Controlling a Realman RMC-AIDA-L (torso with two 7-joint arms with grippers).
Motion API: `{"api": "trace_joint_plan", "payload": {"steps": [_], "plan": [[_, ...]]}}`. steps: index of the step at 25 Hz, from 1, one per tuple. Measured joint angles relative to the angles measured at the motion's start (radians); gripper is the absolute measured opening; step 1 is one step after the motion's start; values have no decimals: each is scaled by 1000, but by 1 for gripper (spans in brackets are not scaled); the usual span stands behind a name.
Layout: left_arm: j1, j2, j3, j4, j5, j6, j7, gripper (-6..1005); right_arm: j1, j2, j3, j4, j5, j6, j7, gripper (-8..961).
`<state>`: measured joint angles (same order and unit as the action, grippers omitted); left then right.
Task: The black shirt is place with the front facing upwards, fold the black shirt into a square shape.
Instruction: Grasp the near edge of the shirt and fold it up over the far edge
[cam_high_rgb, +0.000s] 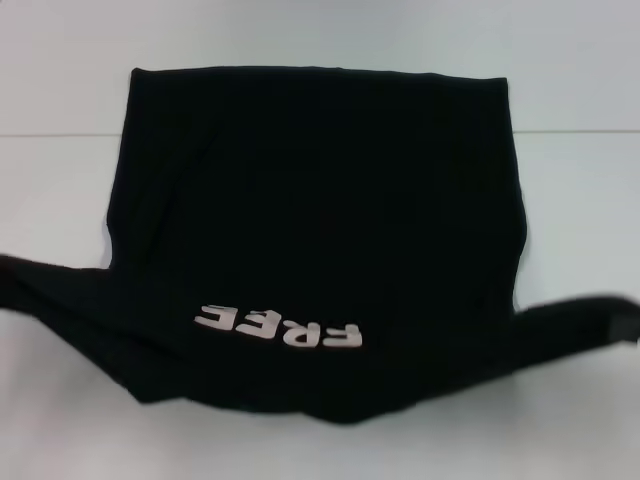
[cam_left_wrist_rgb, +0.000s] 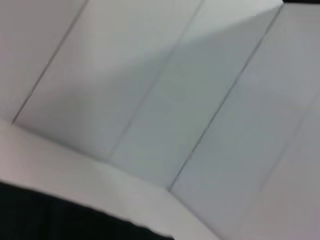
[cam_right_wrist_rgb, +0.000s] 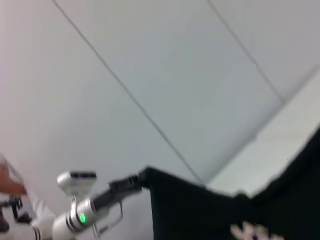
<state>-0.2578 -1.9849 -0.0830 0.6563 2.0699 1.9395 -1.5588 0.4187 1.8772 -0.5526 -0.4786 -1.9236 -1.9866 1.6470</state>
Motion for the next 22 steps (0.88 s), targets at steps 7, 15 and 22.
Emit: {"api": "trace_joint_plan", "payload": {"steps": [7,15,22], "plan": [[-122,-12,11,-62,-32,-184,5,46,79,15,49,-7,75,115,64,45],[-283,-61,63,-76,-34,-466,52,48,124,43,76,-5,79,389,71,47],[-368,-115,73,-83,-53,-678,156,47,157,97,81,-4,93,602,-22,52]]}}
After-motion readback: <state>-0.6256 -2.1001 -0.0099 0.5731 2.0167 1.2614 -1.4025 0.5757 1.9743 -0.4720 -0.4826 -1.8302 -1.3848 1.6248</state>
